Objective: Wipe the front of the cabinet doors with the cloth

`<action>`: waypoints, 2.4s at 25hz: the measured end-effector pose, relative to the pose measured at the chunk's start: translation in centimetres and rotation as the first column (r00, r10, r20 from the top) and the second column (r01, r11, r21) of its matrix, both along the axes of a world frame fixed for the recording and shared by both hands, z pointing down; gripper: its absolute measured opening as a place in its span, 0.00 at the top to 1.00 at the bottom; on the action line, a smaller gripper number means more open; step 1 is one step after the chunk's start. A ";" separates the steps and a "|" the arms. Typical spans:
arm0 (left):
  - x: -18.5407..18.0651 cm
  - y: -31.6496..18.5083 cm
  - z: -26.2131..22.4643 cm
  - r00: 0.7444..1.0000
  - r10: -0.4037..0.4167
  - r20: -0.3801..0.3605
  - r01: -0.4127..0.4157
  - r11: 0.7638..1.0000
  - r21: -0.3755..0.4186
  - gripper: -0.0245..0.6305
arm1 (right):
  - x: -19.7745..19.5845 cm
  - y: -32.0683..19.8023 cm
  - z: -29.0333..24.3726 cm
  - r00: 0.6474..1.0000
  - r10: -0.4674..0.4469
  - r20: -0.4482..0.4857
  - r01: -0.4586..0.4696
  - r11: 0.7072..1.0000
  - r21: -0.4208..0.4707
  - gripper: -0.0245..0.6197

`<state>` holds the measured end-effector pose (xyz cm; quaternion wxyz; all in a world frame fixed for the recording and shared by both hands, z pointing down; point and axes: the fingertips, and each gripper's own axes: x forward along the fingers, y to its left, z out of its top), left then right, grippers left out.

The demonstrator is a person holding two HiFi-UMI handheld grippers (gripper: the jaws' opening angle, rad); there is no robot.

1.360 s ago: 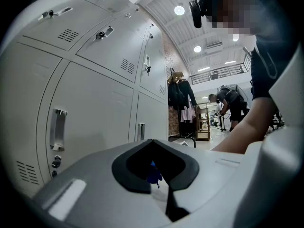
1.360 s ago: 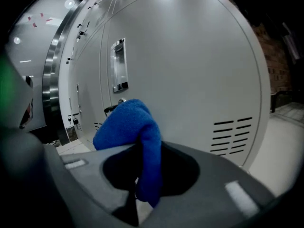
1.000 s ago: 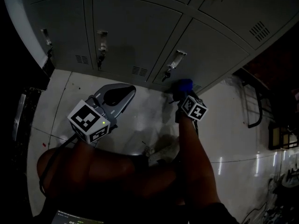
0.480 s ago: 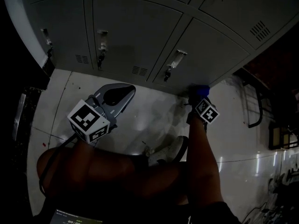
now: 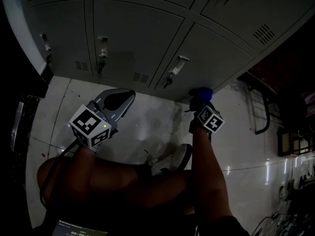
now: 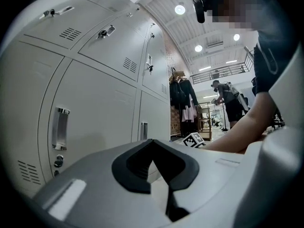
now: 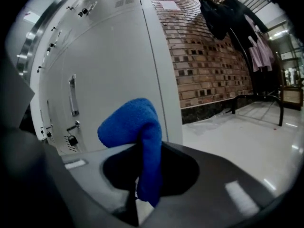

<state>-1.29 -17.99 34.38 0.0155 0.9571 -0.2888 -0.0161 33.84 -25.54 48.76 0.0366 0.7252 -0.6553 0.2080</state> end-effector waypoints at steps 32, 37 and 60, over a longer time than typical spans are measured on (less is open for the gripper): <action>0.4 0.6 -0.9 1.000 0.012 -0.007 -0.012 1.000 0.019 0.95 | -27.2 9.2 -16.7 0.712 -0.669 -0.215 0.702 0.661 0.265 0.85; 0.8 1.0 -0.9 1.000 0.020 0.007 -0.020 0.999 0.030 0.95 | -27.3 9.0 -15.4 0.715 -0.675 -0.182 0.695 0.660 0.285 0.85; 1.3 1.7 0.3 0.998 0.034 0.044 -0.035 0.999 0.024 0.95 | -28.1 9.4 -14.2 0.698 -0.680 -0.223 0.714 0.638 0.288 0.85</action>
